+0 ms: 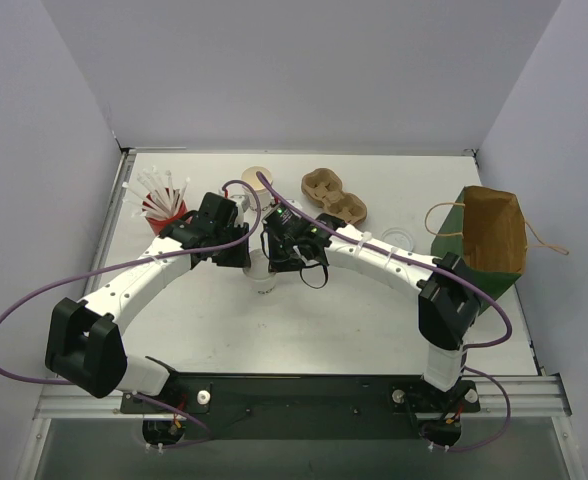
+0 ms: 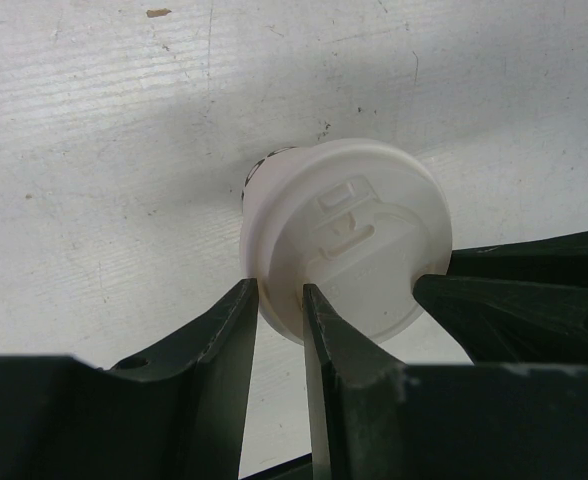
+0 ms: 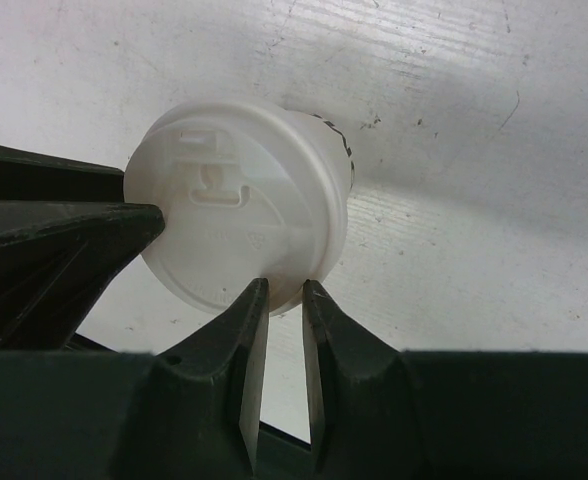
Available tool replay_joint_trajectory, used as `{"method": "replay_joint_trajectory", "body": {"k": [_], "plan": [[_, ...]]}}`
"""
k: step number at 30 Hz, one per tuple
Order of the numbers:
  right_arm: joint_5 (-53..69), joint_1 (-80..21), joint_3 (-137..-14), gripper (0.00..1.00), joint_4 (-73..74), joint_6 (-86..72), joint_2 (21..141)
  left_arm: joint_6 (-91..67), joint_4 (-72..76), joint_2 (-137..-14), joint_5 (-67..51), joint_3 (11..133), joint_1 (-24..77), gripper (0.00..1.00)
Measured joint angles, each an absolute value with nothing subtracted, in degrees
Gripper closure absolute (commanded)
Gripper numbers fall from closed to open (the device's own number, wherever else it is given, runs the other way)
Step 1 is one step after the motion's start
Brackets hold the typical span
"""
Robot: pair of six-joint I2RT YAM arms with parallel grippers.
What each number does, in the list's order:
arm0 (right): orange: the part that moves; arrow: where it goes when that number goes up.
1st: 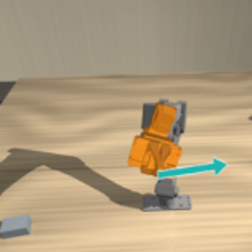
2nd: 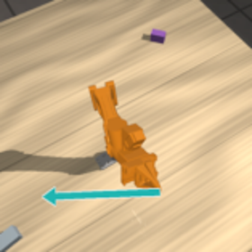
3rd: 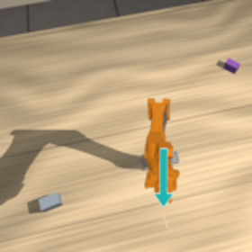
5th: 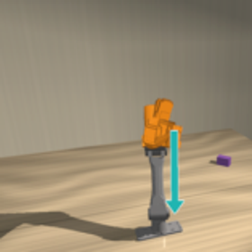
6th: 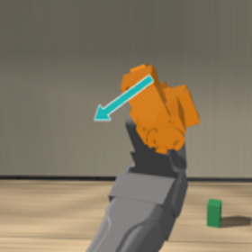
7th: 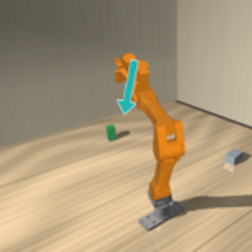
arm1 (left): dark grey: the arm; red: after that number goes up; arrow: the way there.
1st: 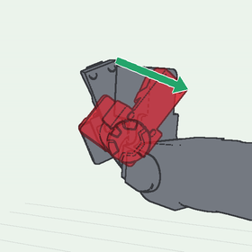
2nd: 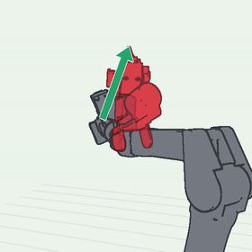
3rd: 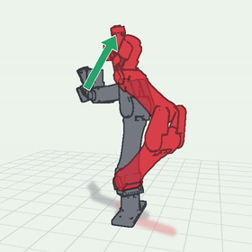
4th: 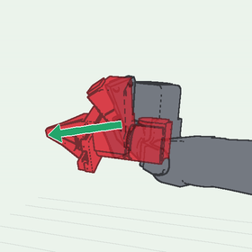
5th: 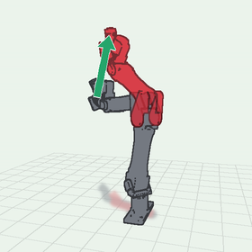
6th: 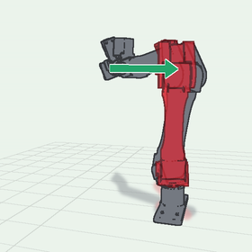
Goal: Pack the takeout coffee
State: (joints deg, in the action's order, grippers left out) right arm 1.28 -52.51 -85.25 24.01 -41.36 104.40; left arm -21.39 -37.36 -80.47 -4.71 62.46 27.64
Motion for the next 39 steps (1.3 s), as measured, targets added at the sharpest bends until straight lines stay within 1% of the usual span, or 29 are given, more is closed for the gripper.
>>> {"method": "replay_joint_trajectory", "body": {"k": [4, 8, 14, 16, 21, 23, 29, 31, 39], "plan": [[1.3, -52.5, -86.0, 0.83, 24.9, -40.9, 104.4, -21.4, -37.6, -80.5, -4.7, 62.7, 27.6, 0.65], [1.3, -52.5, -88.0, 0.8, 26.7, -40.0, 104.5, -21.3, -38.7, -80.5, -4.8, 63.3, 27.7, 0.64], [0.2, -51.9, -92.5, 0.79, 28.1, -38.5, 104.2, -21.3, -40.4, -80.5, -4.8, 66.1, 27.7, 0.61], [-0.1, -51.4, -92.5, 0.79, 28.8, -38.1, 103.3, -21.2, -40.6, -80.5, -4.8, 67.1, 27.7, 0.59], [-1.5, -49.9, -92.5, 0.78, 30.9, -37.3, 99.1, -20.7, -41.5, -80.5, -4.8, 69.1, 27.7, 0.57], [-2.6, -48.9, -92.5, 0.75, 31.8, -36.9, 96.7, -20.6, -41.6, -80.5, -4.8, 69.7, 27.7, 0.57], [-5.1, -44.5, -92.5, 0.69, 34.3, -35.6, 90.8, -20.5, -41.7, -80.4, -5.1, 71.0, 27.7, 0.57], [-5.6, -42.2, -92.5, 0.69, 34.8, -35.2, 90.1, -20.5, -41.8, -80.4, -5.3, 71.2, 27.7, 0.56], [-7.4, -31.0, -93.1, 0.69, 35.6, -34.0, 95.6, -20.6, -41.8, -79.9, -5.9, 71.2, 27.7, 0.56]]}}
